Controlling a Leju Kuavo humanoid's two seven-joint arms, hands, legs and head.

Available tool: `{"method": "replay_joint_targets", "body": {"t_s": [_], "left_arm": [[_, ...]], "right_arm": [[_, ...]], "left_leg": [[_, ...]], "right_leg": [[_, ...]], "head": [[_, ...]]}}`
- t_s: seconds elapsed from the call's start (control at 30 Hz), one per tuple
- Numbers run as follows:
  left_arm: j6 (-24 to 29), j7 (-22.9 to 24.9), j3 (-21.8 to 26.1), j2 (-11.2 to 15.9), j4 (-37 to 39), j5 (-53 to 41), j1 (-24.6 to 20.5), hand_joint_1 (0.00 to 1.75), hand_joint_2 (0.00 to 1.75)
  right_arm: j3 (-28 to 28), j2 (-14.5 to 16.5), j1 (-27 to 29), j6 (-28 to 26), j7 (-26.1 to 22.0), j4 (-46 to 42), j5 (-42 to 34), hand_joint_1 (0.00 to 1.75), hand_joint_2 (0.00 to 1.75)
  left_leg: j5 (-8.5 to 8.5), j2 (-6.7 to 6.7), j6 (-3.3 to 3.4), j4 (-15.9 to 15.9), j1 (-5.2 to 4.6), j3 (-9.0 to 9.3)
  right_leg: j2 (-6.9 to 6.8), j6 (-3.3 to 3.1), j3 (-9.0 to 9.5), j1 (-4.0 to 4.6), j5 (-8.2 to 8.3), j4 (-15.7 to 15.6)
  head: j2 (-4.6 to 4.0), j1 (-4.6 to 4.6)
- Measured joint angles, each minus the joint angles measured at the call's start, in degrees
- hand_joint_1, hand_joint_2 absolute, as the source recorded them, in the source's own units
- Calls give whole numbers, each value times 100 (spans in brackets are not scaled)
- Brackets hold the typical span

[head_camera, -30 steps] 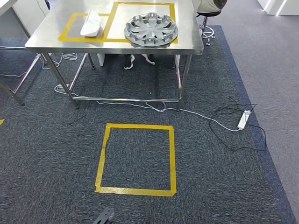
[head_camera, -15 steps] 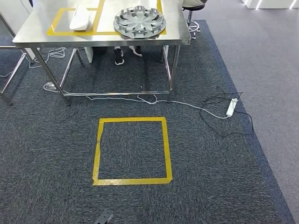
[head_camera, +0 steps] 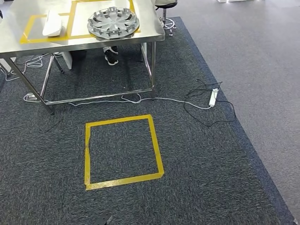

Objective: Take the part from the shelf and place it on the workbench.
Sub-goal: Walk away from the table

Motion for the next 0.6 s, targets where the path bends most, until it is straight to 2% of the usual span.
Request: {"method": "replay_joint_targets", "body": {"t_s": [0.07,0.13,0.17,0.2,0.23,0.27,0.3,0.37,0.4,0.43,0.5,0.53,0.57,0.6], "left_arm": [[12,-26,5,4,-3,7,-3,0,0],[15,-40,7,7,-4,9,-17,0,0],[15,-39,7,8,-4,8,-24,0,0],[16,-34,7,10,-4,7,-29,0,0],[16,-27,7,12,-4,5,-32,0,0],[17,-16,7,14,-4,4,-33,0,0],[17,-4,7,16,-4,2,-32,0,0],[18,14,7,11,-4,1,-30,0,0],[18,16,6,4,-4,-1,-33,0,0],[18,18,6,-4,-4,-2,-37,0,0],[19,25,7,-19,-4,-5,-46,0,0],[22,32,8,-23,-4,-8,-45,0,0],[26,38,9,-26,-4,-9,-41,0,0],[29,43,10,-27,-4,-11,-33,0,0]], "right_arm": [[-3,3,4,-26,1,-1,-8,0,0],[-3,11,-18,-38,1,-3,-14,0,0],[-3,15,-25,-38,1,-4,-16,0,0],[-3,18,-22,-38,2,-5,-18,0,0],[-4,18,-16,-37,3,-5,-18,0,0],[-4,19,-8,-35,5,-6,-19,0,0],[-5,20,-3,-32,7,-7,-19,0,0],[-5,24,-8,-21,8,-18,-18,0,0],[-5,25,-11,-17,8,-26,-17,0,0],[-6,25,-9,-14,8,-35,-16,0,0],[-10,21,9,-14,11,-46,-16,0,0],[-14,19,20,-15,13,-51,-16,0,0],[-16,16,20,-16,15,-57,-16,0,0],[-19,14,14,-16,16,-62,-17,0,0]], "left_leg": [[-182,-173,-66,204,3,-92],[-565,-393,-99,844,9,-382],[-739,-440,-105,1237,12,-558],[-819,-460,-109,1515,13,-681],[-792,-474,-112,1622,17,-724],[-649,-485,-113,1492,26,-654],[-436,-526,-119,1171,43,-492],[-138,-818,-133,441,106,-150],[-85,-943,-126,217,128,-60],[-91,-1024,-104,125,136,-35],[-69,-910,-20,115,127,-54],[-46,-839,24,110,129,-55],[-26,-758,60,103,136,-58],[-12,-671,87,97,142,-63]], "right_leg": [[105,-65,-24,-35,56,-44],[217,-108,-65,-49,107,-59],[282,-117,-94,-48,129,-58],[355,-118,-117,-46,148,-56],[435,-111,-136,-46,168,-51],[520,-97,-151,-50,184,-43],[607,-79,-166,-56,199,-28],[770,-29,-235,-51,218,47],[838,0,-284,-47,231,82],[899,32,-332,-46,249,101],[987,95,-406,-67,298,89],[915,124,-445,-68,276,127],[781,153,-521,-64,189,260],[603,180,-642,-61,27,528]], "head": [[0,-15],[0,-30],[0,-30],[0,-29],[0,-30],[0,-30],[0,-30],[0,-32],[1,-33],[1,-35],[2,-33],[2,-15],[2,13],[2,36]]}}
